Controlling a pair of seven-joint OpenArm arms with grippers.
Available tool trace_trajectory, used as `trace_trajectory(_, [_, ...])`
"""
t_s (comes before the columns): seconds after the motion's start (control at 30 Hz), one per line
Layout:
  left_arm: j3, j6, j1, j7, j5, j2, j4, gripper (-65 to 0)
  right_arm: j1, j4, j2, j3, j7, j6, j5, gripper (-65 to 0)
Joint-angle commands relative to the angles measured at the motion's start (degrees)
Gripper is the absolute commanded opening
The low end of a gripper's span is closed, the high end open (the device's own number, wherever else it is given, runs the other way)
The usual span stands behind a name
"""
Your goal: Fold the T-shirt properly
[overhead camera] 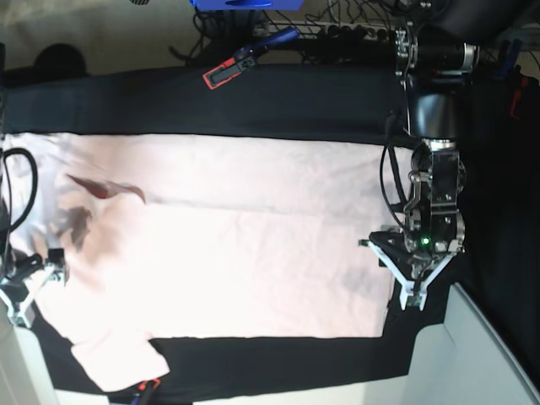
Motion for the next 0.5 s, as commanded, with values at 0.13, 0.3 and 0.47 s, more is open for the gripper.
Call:
trace_trajectory(0.13, [-0.08, 0.0, -4.88, -0.67, 0.54, -0.23, -1.97, -40.3, 8.46, -10.22, 0.89, -7.53, 6.01, -1.95, 0.26, -8.7])
trace_trajectory(0.3, [-0.08, 0.0, 1.27, -0.41, 0.1, -0.14, 6.91, -40.6, 5.83, -11.1, 1.59, -2.87, 4.78, -2.83, 0.7, -9.6])
trace_trajectory(0.47, [-0.79, 0.26, 14.37, -0.23, -0.08, 0.04, 17.73, -40.6, -8.33, 0.15, 1.94, 16.83, 1.44, -2.83, 0.7, -13.8])
